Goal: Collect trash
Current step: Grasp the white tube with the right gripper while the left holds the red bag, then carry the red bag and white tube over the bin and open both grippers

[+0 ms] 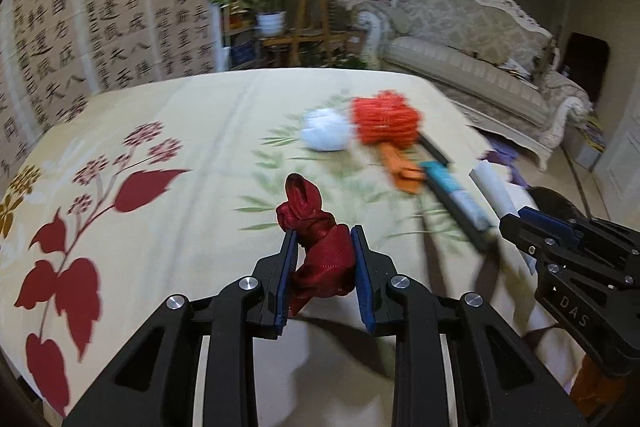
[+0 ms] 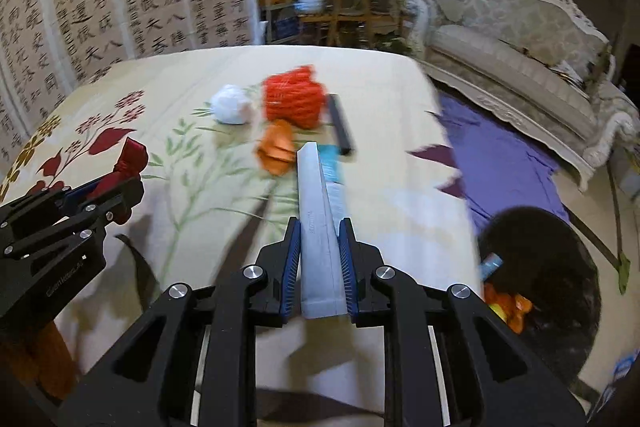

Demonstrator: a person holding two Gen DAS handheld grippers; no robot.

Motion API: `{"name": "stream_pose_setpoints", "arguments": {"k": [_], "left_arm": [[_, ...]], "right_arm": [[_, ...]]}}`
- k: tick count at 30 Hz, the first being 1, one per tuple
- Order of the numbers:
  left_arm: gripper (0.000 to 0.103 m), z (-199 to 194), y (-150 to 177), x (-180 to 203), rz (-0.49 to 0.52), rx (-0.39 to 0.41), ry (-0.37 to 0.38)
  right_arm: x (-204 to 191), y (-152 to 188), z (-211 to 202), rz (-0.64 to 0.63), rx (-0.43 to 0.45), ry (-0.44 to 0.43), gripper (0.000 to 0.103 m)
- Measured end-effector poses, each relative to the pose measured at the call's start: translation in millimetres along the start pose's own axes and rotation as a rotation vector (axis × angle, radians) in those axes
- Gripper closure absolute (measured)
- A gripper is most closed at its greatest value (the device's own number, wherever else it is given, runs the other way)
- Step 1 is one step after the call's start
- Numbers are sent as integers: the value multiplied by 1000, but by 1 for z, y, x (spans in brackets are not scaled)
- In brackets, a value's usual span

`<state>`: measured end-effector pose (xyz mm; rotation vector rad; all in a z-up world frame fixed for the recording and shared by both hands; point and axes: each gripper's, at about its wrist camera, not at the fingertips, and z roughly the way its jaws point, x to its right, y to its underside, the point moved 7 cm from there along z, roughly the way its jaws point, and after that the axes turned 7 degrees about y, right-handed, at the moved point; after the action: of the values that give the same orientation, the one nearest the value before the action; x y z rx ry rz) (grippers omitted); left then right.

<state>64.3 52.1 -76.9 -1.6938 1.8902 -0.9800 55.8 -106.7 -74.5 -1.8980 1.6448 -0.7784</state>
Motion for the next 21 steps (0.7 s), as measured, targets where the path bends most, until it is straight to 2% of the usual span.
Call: {"name": "stream_pose_setpoints", "arguments": {"k": [9,21], "left_arm": [[75,10,-4,83,106,3,137],[75,25,-12,175,220,8,245]], "right_arm": [[80,24,-17,135,8,128,84],[175,54,-21,285,2,273,84]]}}
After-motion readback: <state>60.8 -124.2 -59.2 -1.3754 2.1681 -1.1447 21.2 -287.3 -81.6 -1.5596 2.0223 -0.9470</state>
